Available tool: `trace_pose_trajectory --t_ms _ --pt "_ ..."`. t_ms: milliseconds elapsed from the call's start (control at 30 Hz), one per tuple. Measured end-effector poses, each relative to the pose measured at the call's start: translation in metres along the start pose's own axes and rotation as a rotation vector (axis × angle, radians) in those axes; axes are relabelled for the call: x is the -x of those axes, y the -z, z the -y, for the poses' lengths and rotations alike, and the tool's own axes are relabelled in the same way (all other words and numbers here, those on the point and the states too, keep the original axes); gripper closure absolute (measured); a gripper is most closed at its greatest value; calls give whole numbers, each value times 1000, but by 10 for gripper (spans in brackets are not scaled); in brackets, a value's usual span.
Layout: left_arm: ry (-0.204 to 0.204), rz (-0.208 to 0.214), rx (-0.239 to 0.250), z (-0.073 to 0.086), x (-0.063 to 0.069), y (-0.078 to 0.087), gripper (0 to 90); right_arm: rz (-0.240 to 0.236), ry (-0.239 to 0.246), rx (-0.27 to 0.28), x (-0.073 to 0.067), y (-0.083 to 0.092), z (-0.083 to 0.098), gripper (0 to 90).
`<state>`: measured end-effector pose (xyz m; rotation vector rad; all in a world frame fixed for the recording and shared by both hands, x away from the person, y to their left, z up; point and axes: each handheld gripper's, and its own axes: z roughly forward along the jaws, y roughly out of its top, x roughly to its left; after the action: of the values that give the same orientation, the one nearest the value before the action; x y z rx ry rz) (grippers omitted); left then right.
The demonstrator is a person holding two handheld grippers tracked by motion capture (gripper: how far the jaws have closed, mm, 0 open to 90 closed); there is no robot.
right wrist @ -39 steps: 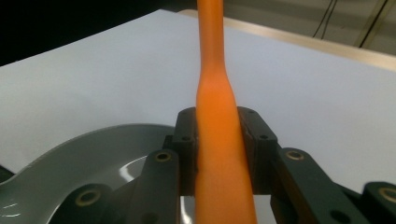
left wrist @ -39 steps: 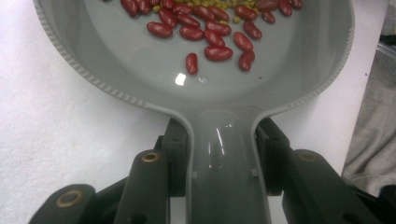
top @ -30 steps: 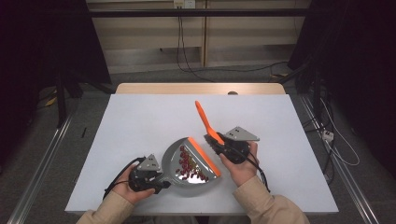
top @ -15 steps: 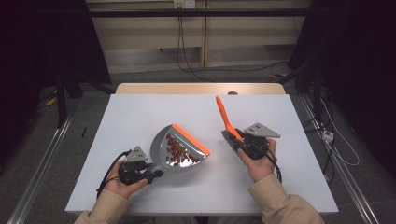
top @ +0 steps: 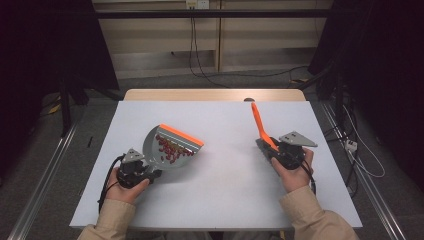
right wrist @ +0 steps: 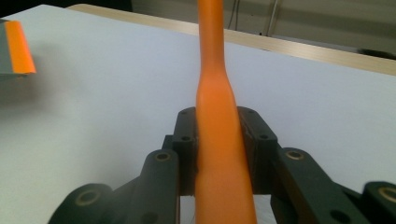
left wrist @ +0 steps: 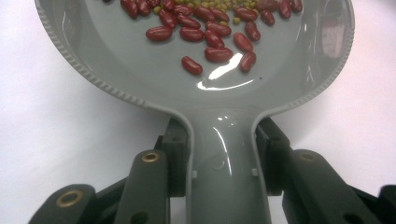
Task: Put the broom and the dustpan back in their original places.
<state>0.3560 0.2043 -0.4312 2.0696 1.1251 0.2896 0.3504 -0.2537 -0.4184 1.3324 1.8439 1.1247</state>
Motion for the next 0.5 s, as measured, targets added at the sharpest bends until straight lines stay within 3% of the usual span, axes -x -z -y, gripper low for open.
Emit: trace_pose_trajectory --t_ms 167,500 --pt "44 -56 -16 1 -11 -3 638 43 -25 -5 18 4 4 708" --pt "108 -150 -31 2 -24 -6 638 133 -24 -13 43 7 8 707"
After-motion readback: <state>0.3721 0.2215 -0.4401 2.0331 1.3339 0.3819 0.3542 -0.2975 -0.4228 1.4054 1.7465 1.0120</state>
